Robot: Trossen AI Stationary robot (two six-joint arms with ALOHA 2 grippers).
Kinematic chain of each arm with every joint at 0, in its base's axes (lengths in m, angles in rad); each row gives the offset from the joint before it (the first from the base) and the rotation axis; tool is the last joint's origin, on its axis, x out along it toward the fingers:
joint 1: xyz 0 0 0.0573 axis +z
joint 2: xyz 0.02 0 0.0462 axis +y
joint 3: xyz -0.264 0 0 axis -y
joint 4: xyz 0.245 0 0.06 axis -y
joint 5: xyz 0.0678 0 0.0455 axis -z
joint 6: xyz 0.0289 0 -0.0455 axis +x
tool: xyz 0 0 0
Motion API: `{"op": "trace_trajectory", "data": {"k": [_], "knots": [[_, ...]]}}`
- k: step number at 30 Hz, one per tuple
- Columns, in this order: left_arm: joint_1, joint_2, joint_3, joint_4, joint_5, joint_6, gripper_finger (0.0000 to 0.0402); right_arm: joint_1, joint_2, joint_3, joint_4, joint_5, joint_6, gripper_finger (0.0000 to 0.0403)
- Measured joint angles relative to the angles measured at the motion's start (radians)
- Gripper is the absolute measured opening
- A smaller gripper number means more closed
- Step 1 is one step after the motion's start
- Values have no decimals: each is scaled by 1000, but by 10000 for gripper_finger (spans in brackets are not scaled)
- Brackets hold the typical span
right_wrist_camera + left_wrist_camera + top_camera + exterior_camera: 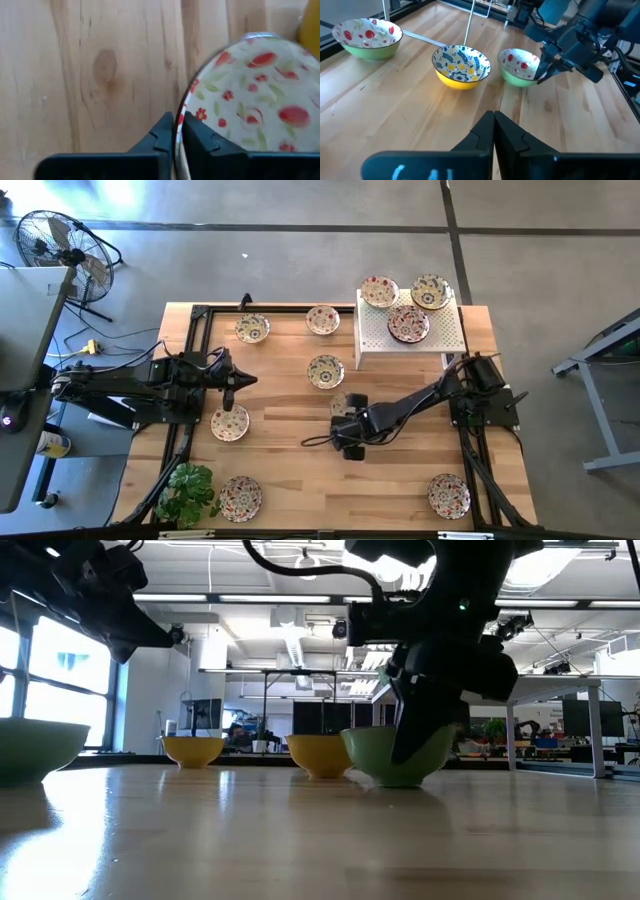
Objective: Pick & Place Mini bowls
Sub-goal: Stack the green patterned bowl on top of the green bowl on the shelf
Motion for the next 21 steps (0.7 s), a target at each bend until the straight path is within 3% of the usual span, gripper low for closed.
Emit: {"op": "trace_trajectory", "data": {"k": [9, 16, 21], "knots": [[0, 0, 0, 5, 0, -11, 1, 1, -4, 124, -104, -48, -3, 9], [0, 0, 0, 13, -9, -11, 1, 1, -4, 316, -241, -82, -9, 10], [0, -1, 0, 111, -1, 44, 1, -4, -4, 476, -364, -75, -63, 7]]}}
